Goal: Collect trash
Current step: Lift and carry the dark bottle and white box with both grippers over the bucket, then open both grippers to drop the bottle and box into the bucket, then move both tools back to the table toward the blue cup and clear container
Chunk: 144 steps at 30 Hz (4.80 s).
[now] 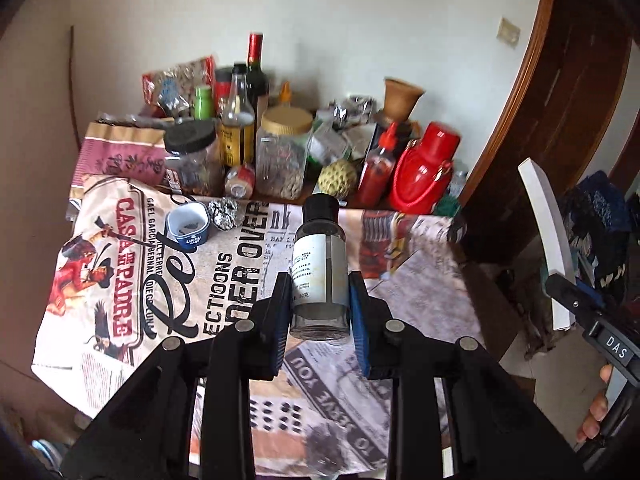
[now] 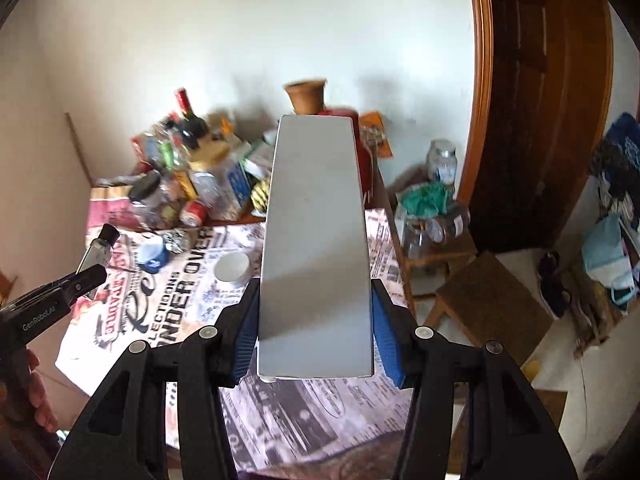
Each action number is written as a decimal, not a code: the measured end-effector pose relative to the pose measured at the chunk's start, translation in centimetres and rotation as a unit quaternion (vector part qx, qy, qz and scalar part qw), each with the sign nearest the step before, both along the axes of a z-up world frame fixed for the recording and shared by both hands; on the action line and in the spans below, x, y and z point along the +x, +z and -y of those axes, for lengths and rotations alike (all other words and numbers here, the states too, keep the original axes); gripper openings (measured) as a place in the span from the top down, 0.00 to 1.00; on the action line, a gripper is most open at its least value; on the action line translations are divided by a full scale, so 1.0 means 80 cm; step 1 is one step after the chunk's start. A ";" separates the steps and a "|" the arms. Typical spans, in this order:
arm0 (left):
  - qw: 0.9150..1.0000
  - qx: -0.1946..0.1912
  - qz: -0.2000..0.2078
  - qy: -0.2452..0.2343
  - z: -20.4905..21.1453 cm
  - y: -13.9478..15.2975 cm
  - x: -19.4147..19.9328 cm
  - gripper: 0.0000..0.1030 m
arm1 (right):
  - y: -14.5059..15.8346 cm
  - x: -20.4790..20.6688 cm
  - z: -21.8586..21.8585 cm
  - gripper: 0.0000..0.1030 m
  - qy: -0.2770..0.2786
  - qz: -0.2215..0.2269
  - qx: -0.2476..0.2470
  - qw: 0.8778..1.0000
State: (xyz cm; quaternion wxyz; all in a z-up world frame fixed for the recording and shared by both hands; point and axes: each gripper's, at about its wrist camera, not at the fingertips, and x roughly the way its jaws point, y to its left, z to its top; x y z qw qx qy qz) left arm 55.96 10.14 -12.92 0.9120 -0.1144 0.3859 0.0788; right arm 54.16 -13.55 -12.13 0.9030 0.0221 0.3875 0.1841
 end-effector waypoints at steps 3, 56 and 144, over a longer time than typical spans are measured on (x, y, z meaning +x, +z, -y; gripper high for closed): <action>1.000 -0.002 0.026 0.009 0.024 0.029 -0.032 0.74 | 0.020 -0.020 0.014 0.53 0.014 0.020 0.010 1.000; 0.996 -0.009 -0.050 -0.070 0.015 -0.046 -0.425 0.74 | -0.053 -0.398 -0.059 0.53 0.037 -0.091 -0.018 0.995; 0.995 -0.015 -0.079 -0.064 0.046 -0.083 -0.376 0.58 | -0.076 -0.362 -0.033 0.44 0.044 -0.117 -0.026 0.992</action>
